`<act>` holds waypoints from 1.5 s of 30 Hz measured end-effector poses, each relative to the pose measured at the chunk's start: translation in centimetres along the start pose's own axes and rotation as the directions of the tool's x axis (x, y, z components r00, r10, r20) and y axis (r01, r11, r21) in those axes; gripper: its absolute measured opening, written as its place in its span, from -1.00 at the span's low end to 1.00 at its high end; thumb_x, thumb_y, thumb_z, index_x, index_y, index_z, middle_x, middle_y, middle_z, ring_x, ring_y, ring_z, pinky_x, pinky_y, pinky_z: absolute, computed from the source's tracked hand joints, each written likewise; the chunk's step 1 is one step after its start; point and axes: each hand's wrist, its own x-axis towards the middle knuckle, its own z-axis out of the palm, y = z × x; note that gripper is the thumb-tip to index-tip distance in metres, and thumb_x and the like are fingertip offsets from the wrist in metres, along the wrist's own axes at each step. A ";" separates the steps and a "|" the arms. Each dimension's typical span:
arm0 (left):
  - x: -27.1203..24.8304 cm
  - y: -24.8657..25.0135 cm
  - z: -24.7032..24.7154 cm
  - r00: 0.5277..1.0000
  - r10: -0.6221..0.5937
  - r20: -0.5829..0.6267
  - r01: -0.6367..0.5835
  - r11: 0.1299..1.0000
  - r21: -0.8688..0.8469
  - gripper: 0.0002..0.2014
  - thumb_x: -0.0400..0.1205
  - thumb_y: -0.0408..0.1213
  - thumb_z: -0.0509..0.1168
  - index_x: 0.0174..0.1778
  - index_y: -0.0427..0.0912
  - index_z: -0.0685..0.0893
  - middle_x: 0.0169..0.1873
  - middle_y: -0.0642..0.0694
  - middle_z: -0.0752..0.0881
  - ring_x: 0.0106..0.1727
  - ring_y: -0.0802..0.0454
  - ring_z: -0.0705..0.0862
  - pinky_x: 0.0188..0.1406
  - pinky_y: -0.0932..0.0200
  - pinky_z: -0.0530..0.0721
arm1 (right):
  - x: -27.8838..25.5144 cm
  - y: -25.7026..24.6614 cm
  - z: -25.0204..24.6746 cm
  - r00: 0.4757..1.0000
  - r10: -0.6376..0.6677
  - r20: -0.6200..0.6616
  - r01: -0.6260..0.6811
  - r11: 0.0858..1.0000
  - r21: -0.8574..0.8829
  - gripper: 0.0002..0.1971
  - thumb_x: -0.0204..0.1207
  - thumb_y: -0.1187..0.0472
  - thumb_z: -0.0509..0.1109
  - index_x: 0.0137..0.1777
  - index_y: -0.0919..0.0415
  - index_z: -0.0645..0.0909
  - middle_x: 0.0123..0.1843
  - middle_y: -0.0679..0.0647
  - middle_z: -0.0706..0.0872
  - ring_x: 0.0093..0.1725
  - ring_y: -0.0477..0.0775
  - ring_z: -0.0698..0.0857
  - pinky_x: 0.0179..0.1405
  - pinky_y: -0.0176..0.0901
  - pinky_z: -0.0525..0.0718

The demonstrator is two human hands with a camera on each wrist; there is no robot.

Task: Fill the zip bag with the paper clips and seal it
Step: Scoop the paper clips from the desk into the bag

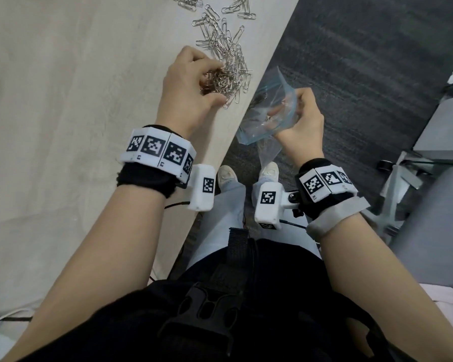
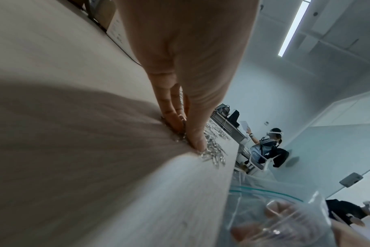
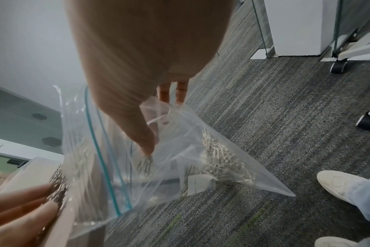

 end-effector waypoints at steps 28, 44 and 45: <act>0.8 2.0 1.7 0.963 0.179 0.201 -0.210 0.967 0.145 -0.70 0.43 -0.35 0.46 0.07 -0.04 0.76 0.10 -0.10 0.62 0.15 -0.09 0.57 0.20 -0.04 0.56 | 0.8 -0.4 -0.5 0.999 -0.032 0.028 0.032 0.999 -0.021 -0.61 0.33 0.12 0.60 -0.14 -0.22 0.40 -0.10 0.03 0.81 -0.07 0.07 0.79 0.02 0.13 0.74; -0.2 1.7 0.7 0.961 0.217 0.171 -0.226 0.974 0.033 -0.55 0.31 -0.20 0.56 0.14 -0.06 0.73 0.20 -0.10 0.64 0.25 -0.11 0.55 0.24 -0.02 0.54 | 1.1 0.1 0.2 0.999 -0.036 0.016 0.037 0.998 -0.045 -0.62 0.35 0.04 0.58 -0.17 -0.27 0.37 -0.10 0.04 0.80 -0.04 0.16 0.76 0.01 0.25 0.71; -0.3 1.6 0.0 0.961 0.191 0.199 -0.206 0.977 0.062 -0.44 0.27 -0.15 0.59 0.22 -0.03 0.68 0.26 -0.10 0.59 0.29 -0.10 0.50 0.28 0.01 0.50 | 1.1 0.2 0.2 0.999 -0.035 0.018 0.036 0.998 -0.049 -0.62 0.34 0.03 0.58 -0.16 -0.28 0.37 -0.10 0.05 0.80 -0.03 0.16 0.77 0.02 0.27 0.71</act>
